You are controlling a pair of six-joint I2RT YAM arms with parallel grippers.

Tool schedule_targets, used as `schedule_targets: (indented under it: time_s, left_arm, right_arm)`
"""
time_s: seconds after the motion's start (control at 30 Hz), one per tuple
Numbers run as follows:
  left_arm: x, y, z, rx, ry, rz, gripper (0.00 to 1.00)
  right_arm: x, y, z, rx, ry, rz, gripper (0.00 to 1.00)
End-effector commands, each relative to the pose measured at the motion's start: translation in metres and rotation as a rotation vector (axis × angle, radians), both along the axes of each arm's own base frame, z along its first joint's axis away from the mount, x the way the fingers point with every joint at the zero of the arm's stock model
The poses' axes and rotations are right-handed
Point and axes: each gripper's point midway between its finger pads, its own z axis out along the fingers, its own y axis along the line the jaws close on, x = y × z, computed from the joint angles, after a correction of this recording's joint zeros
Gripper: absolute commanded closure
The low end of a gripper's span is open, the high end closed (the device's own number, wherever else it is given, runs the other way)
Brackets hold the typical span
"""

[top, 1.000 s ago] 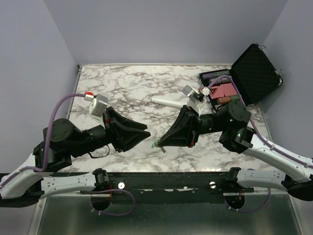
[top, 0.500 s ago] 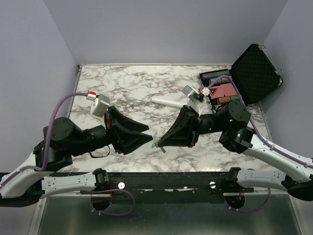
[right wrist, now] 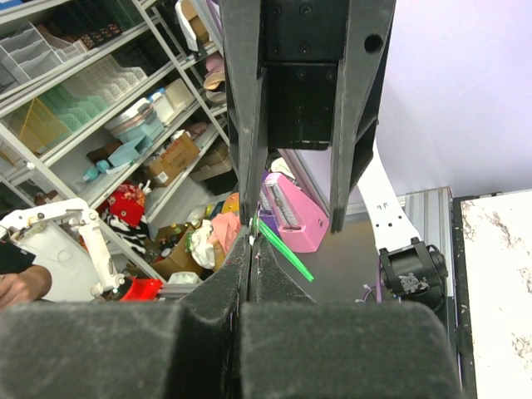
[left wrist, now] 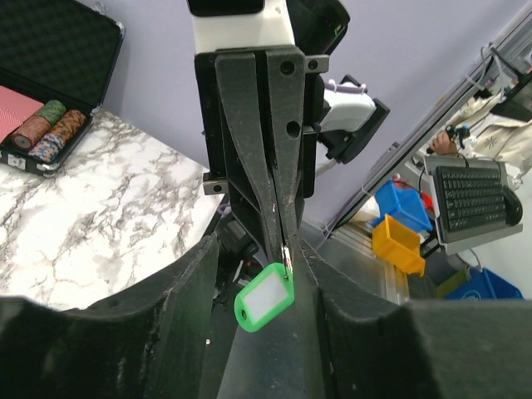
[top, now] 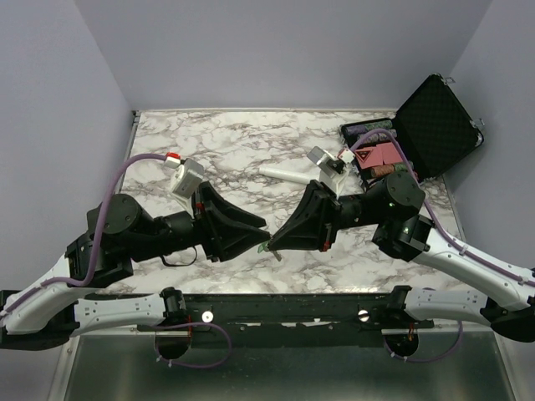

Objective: Remove the keys from the keyring

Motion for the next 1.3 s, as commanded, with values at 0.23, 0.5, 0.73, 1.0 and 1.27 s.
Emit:
schedule_targets:
  time_s: [0.23, 0.5, 0.73, 1.0, 1.27]
  left_arm:
    - [-0.009, -0.002, -0.011, 0.050, -0.001, -0.051, 0.77]
    - [-0.011, -0.005, -0.033, 0.121, 0.029, -0.067, 1.00]
    - [-0.019, -0.011, -0.093, 0.236, 0.078, -0.120, 1.00]
    - [-0.027, -0.025, -0.165, 0.304, 0.105, -0.199, 1.00]
    - [-0.045, -0.038, -0.202, 0.355, 0.129, -0.331, 1.00]
  right_arm:
    - [-0.002, 0.001, -0.007, -0.015, -0.005, 0.007, 0.99]
    - [0.000, 0.005, -0.018, -0.053, 0.009, 0.008, 0.99]
    - [0.013, 0.020, -0.061, -0.241, 0.091, -0.017, 0.99]
    - [0.022, 0.027, -0.106, -0.503, 0.210, -0.045, 0.99]
    - [0.018, 0.019, -0.137, -0.642, 0.245, -0.032, 0.99]
